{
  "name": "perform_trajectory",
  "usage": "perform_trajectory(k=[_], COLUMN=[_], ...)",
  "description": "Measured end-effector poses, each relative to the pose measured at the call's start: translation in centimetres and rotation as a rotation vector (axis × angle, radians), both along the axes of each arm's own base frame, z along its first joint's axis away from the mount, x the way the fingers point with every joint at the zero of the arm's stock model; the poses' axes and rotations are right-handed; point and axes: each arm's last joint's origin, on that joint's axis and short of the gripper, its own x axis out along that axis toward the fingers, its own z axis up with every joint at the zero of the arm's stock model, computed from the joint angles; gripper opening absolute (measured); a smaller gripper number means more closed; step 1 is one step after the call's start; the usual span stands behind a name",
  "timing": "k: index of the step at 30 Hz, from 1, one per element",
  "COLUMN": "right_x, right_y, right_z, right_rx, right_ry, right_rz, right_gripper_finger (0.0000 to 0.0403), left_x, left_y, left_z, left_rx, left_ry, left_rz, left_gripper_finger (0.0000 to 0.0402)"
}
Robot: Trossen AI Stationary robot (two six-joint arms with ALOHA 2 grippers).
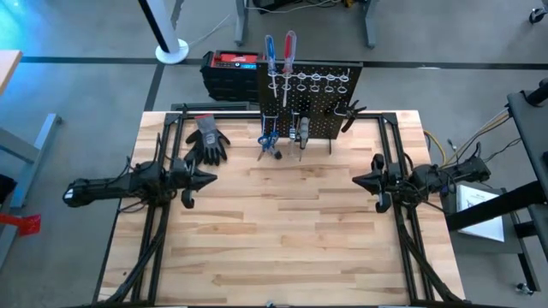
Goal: Hang tools onto peg board
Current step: Return to Home Position
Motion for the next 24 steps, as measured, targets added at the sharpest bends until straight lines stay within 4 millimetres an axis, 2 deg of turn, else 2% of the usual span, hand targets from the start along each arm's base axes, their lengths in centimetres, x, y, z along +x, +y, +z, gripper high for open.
perform_trajectory(k=[10, 16, 24], right_x=[0.5, 0.5, 0.7], right_y=[0.2, 0.5, 0.0], right_z=[-1.2, -1.3, -1.6], right_rx=[-0.006, -0.028, -0.054], right_ry=[-0.059, -0.059, -0.043], right_rz=[0.046, 0.169, 0.131], right_gripper_finger=[0.0, 0.0, 0.0], left_x=[0.1, 0.1, 0.2], left_y=[-0.1, -0.1, -0.1], left_z=[-0.2, -0.2, -0.3], left_rx=[0.025, 0.02, 0.023], left_ry=[-0.005, -0.006, 0.001], left_rz=[-0.025, -0.039, -0.039], left_gripper_finger=[0.0, 0.0, 0.0])
